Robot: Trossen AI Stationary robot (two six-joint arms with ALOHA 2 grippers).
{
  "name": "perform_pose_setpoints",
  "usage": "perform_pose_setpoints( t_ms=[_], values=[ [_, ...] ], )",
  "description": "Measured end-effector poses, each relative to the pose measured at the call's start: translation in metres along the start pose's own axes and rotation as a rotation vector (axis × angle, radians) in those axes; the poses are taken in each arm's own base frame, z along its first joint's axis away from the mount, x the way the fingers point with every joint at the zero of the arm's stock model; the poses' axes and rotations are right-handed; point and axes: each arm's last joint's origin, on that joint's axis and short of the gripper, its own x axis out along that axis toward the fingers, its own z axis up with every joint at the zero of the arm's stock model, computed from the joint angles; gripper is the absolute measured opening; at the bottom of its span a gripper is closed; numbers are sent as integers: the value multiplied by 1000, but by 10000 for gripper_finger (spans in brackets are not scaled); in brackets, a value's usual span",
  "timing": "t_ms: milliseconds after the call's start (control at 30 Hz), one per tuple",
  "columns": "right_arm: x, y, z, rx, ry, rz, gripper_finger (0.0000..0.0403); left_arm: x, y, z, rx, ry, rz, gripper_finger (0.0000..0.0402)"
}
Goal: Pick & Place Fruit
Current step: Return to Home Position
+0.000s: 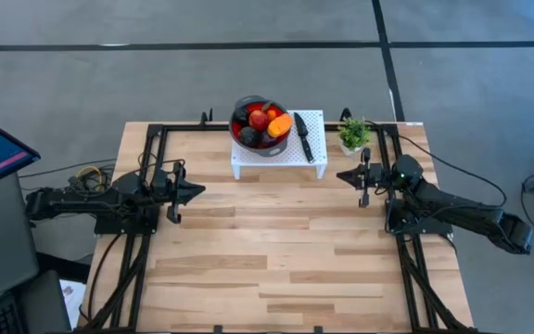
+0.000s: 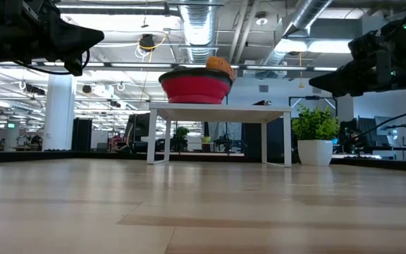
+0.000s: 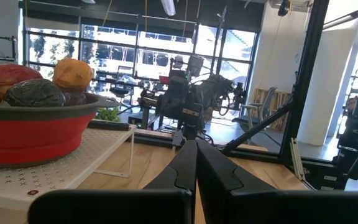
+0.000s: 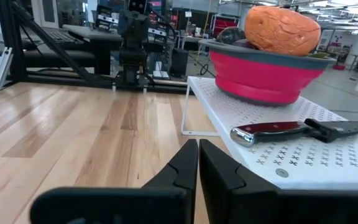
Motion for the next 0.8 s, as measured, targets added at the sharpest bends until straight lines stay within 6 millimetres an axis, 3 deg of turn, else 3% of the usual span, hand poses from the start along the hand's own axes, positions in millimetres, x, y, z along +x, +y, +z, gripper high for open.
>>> perform_pose_setpoints(
  t_ms=[200, 600, 700, 800],
  values=[
    [2, 9, 2, -8, -20, 70, 10, 0, 0, 0, 0, -1, 0, 2],
    [-5, 55, 16, 11, -135, 438, 10, 0, 0, 0, 0, -4, -1, 2],
    [-11, 54, 22, 56, -187, 342, 10, 0, 0, 0, 0, -4, -1, 2],
    [-15, 46, 21, 219, -168, 78, 10, 1, 0, 0, 0, -1, 0, 2]
  ],
)
